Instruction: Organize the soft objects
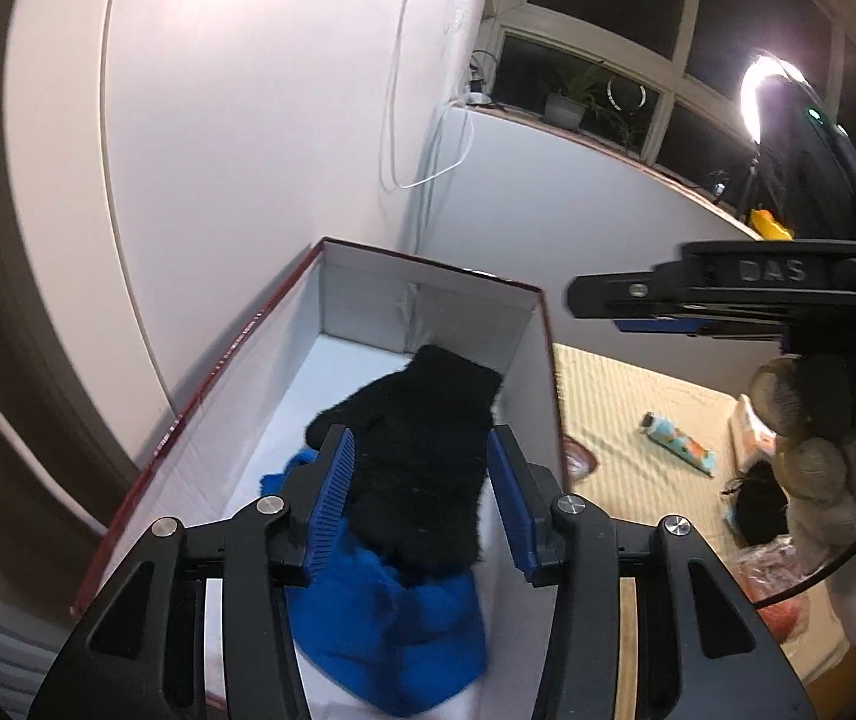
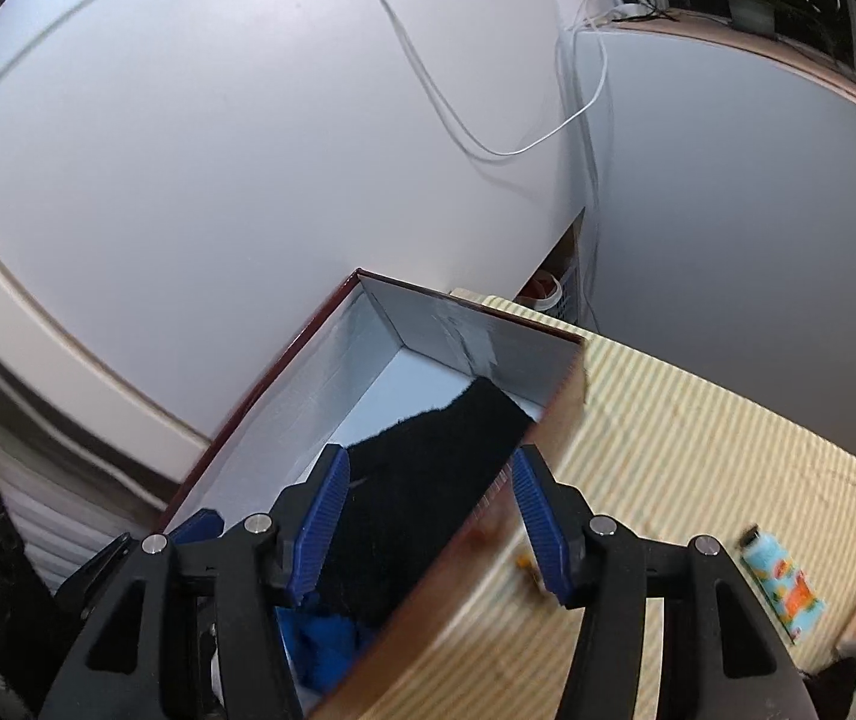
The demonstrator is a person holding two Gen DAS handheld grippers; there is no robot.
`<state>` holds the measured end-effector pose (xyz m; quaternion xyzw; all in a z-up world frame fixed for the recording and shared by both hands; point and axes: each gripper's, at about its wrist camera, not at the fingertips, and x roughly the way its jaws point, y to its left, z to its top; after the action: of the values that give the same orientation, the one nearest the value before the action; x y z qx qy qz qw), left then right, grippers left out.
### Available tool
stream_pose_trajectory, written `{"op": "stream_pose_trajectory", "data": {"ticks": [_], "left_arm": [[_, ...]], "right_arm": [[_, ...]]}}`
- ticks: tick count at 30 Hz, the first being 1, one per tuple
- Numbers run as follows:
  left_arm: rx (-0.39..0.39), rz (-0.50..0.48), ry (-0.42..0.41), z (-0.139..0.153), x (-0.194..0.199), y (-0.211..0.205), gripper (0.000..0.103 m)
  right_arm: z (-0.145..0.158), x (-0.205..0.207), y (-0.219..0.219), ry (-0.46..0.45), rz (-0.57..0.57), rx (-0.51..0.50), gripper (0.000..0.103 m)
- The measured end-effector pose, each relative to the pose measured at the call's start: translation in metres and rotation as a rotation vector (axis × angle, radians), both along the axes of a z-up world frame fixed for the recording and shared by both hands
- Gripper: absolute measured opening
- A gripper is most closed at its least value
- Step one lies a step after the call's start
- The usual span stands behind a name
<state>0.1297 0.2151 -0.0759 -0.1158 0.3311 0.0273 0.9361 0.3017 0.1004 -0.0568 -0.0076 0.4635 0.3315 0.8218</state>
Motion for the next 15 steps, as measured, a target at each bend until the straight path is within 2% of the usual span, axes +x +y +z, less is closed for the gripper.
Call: {"op": "stream_pose_trajectory", "data": {"ticks": [5, 15], "left_arm": [[-0.008, -0.027, -0.028, 0.01, -0.014, -0.015, 0.045], [-0.016, -0.118, -0.068, 0.023, -0.039, -0.061, 0.045]], "right_arm": [[0.013, -0.018, -0.049, -0.033, -0.024, 0.02, 0.053], [0.025, -0.06, -0.173, -0.03, -0.12, 0.125, 0.053]]}}
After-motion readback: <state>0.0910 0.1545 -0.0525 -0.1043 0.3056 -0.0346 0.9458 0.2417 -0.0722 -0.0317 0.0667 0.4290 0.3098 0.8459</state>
